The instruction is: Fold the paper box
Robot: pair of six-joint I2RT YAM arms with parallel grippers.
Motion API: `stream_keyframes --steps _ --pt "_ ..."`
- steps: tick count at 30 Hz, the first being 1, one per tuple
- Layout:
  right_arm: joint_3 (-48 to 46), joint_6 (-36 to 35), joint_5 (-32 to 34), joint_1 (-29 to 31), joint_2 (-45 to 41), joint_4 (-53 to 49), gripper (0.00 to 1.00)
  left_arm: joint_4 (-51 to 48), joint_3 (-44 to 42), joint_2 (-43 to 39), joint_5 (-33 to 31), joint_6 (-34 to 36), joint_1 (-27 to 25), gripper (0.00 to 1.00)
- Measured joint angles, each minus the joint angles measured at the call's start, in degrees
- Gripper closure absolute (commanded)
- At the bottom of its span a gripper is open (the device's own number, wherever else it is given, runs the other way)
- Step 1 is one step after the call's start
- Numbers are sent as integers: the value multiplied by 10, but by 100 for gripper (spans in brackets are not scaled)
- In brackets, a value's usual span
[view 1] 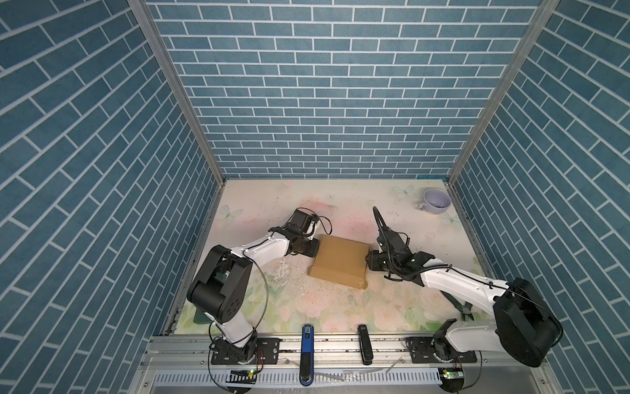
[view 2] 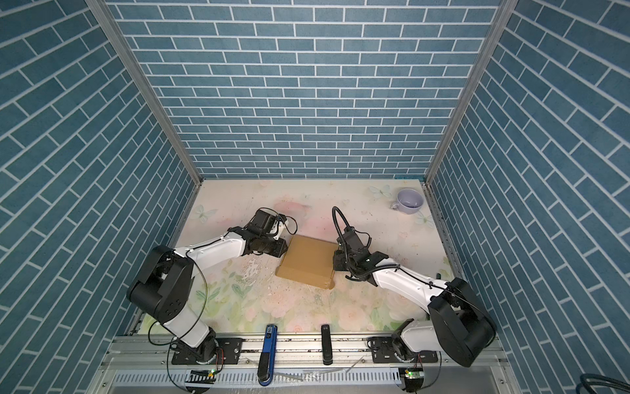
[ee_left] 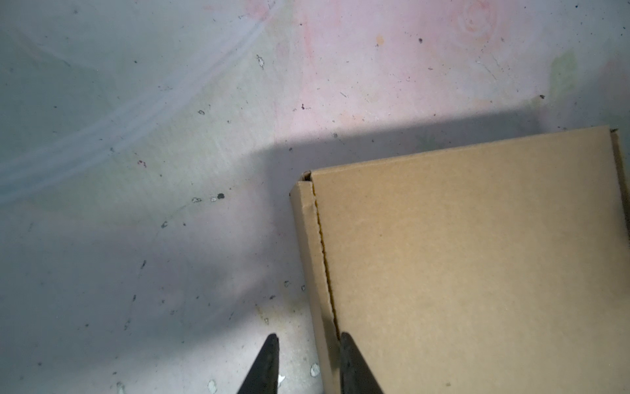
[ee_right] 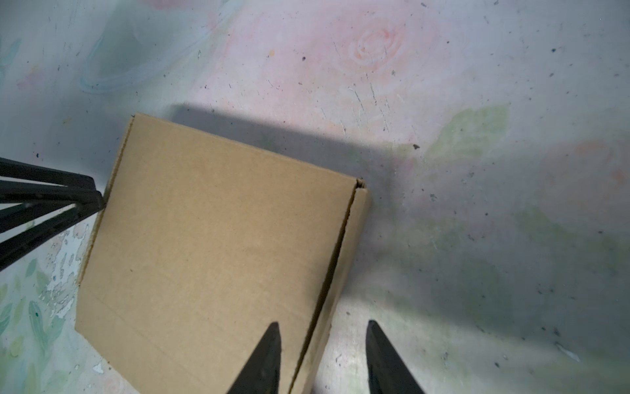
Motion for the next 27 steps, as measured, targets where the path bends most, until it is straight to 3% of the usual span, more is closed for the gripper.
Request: stream_keyframes --steps 15,22,27 --pt "-1 2 3 -1 -20 -5 57 20 -2 5 0 -7 0 78" --pt "-15 33 -2 -4 -47 -3 40 57 -19 5 5 -18 3 82" --pt "-35 56 -7 -5 -55 2 37 86 -38 5 16 -26 11 84"
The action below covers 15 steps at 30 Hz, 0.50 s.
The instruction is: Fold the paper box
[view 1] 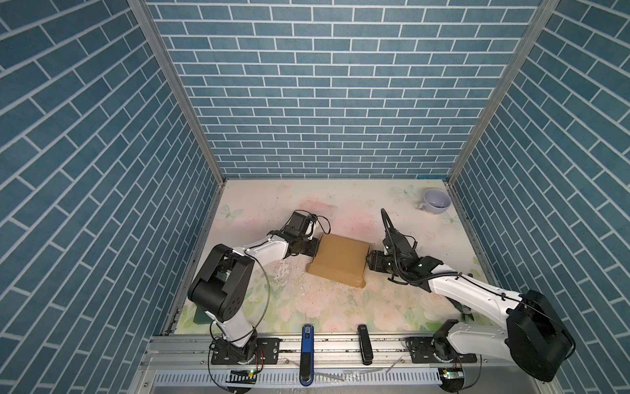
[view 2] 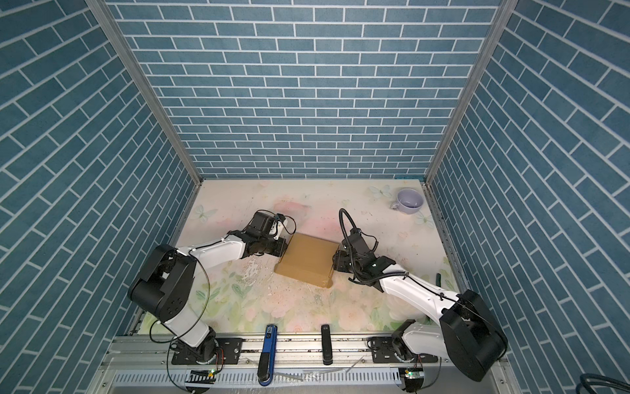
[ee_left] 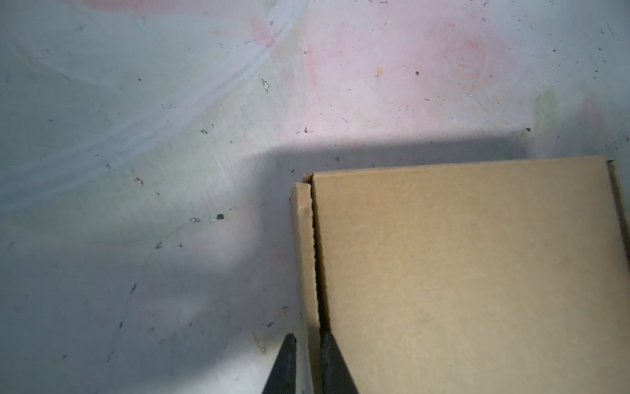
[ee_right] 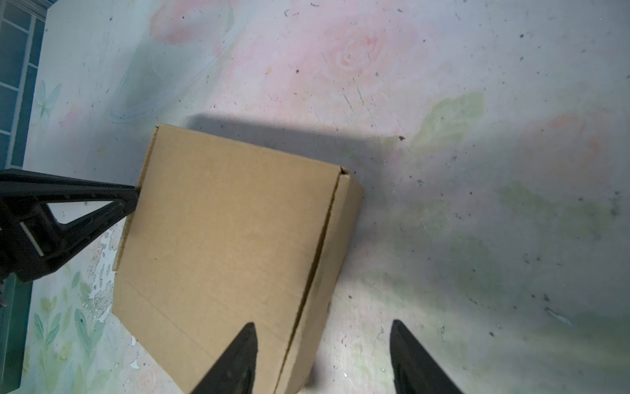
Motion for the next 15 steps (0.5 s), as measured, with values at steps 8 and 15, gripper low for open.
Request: stream_keyframes --steps 8,15 --pt "-13 28 -10 -2 0 25 33 28 -20 0 12 -5 14 85" --pt "-48 69 -36 -6 2 95 27 41 -30 0 15 -7 19 86"
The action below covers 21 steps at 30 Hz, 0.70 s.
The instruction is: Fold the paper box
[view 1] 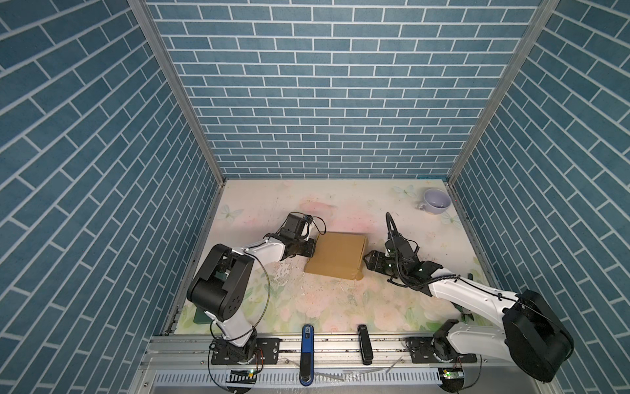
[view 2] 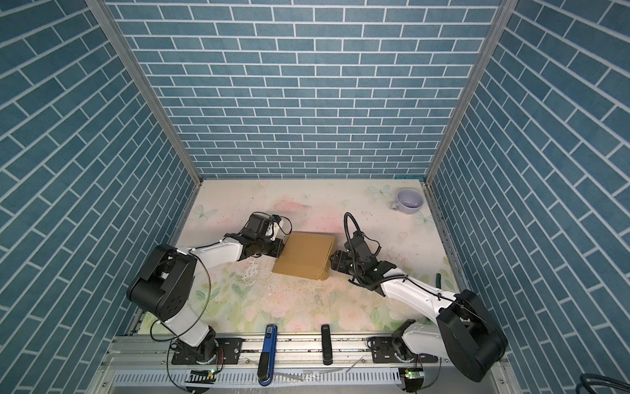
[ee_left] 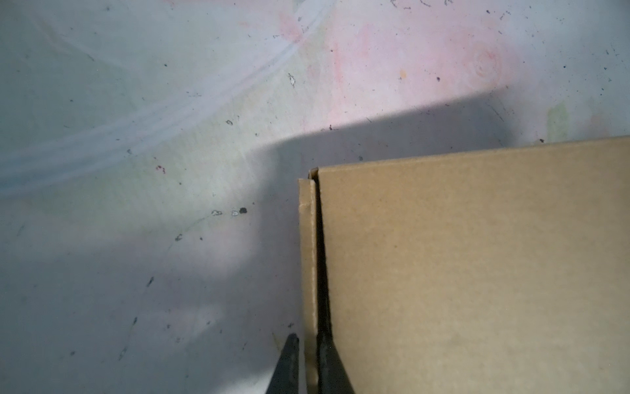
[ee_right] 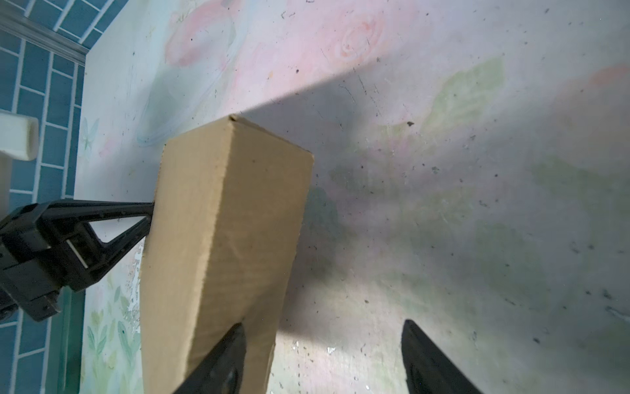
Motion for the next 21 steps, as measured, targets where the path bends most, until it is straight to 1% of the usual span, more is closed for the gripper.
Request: stream_keyframes --steps 8,13,17,21 --pt "-25 35 -14 -4 2 83 26 2 -2 0 -3 -2 7 85" --pt "-31 45 -19 -4 -26 97 26 6 -4 0 0 -2 7 85" --pt "-34 47 -20 -4 -70 98 22 15 -8 0 7 -4 6 85" --pt "-34 49 -23 -7 -88 101 21 19 -11 0 13 -5 6 86"
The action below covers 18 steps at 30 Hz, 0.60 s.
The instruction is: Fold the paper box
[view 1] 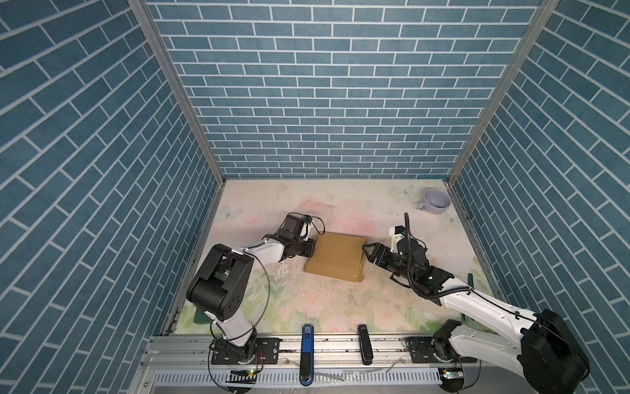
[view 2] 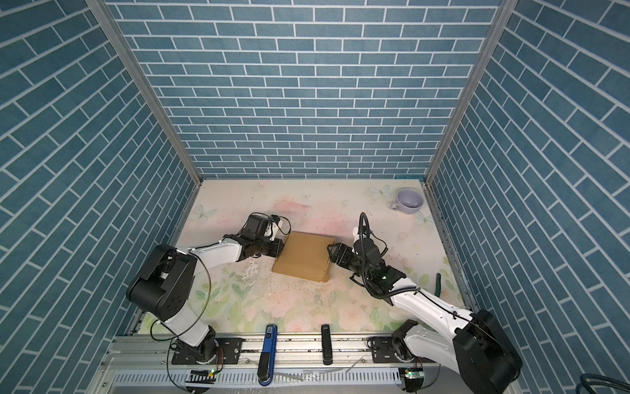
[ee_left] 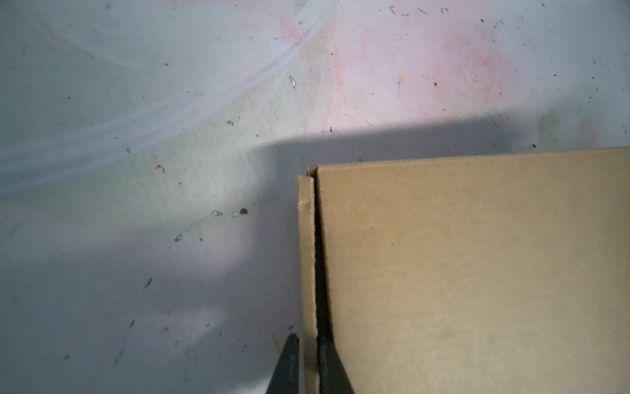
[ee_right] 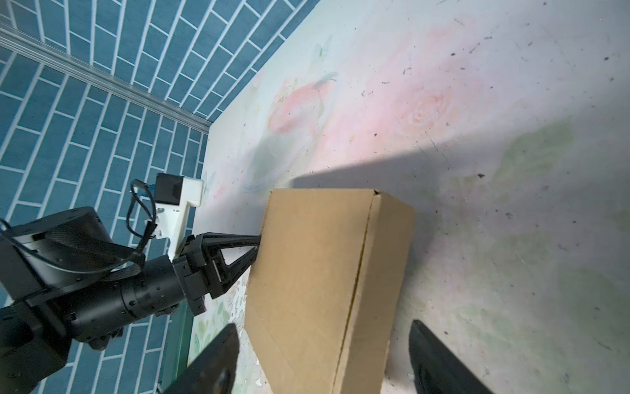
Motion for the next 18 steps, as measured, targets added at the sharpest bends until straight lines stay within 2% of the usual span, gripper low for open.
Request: stream_keyframes --steps 9,18 --pt "-2 14 -35 -25 28 22 18 6 -6 0 3 -2 0 85" --pt "-17 44 -82 -46 123 106 18 8 -6 0 5 -1 0 86"
